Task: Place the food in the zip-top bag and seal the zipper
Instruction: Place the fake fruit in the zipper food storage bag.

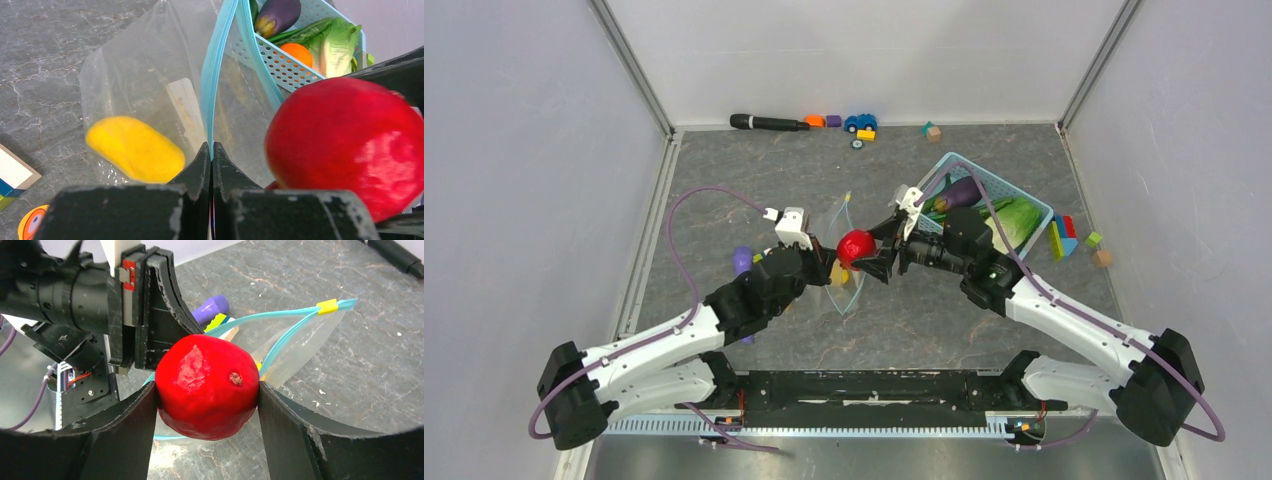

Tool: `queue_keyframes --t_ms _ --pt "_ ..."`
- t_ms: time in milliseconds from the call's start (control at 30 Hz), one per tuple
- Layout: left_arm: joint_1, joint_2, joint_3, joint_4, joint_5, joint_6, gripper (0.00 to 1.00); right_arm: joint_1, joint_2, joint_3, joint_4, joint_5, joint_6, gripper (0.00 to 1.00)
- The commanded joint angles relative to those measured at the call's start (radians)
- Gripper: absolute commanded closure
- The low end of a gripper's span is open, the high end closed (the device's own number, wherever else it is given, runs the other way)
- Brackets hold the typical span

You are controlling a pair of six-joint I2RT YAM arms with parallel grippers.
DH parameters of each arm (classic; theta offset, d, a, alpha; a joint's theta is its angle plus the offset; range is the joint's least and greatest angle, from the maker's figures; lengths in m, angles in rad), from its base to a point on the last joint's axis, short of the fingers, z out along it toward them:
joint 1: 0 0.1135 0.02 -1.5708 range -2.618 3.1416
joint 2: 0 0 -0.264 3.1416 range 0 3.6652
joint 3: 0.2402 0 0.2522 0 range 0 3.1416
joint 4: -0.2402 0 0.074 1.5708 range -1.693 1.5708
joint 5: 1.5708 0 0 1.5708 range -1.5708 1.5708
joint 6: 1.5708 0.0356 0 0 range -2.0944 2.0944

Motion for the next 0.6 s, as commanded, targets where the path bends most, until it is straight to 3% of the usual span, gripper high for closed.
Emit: queue_keyframes --t_ms 0,300,567 --pt "0.001 -0.036 -0.003 0.046 0.022 -0.025 0.98 0.026 0.021 0.046 -0.027 0.076 -0.040 0.78" --pt "0.001 -0.134 -0.026 0.057 0.094 -0.034 0.98 0.094 0.048 0.110 -0.155 0.395 -0.097 0.78" --pt "0.002 -0.177 -0.034 0.063 0.139 -0.038 0.98 0.147 0.050 0.172 -0.254 0.674 -0.085 0.71"
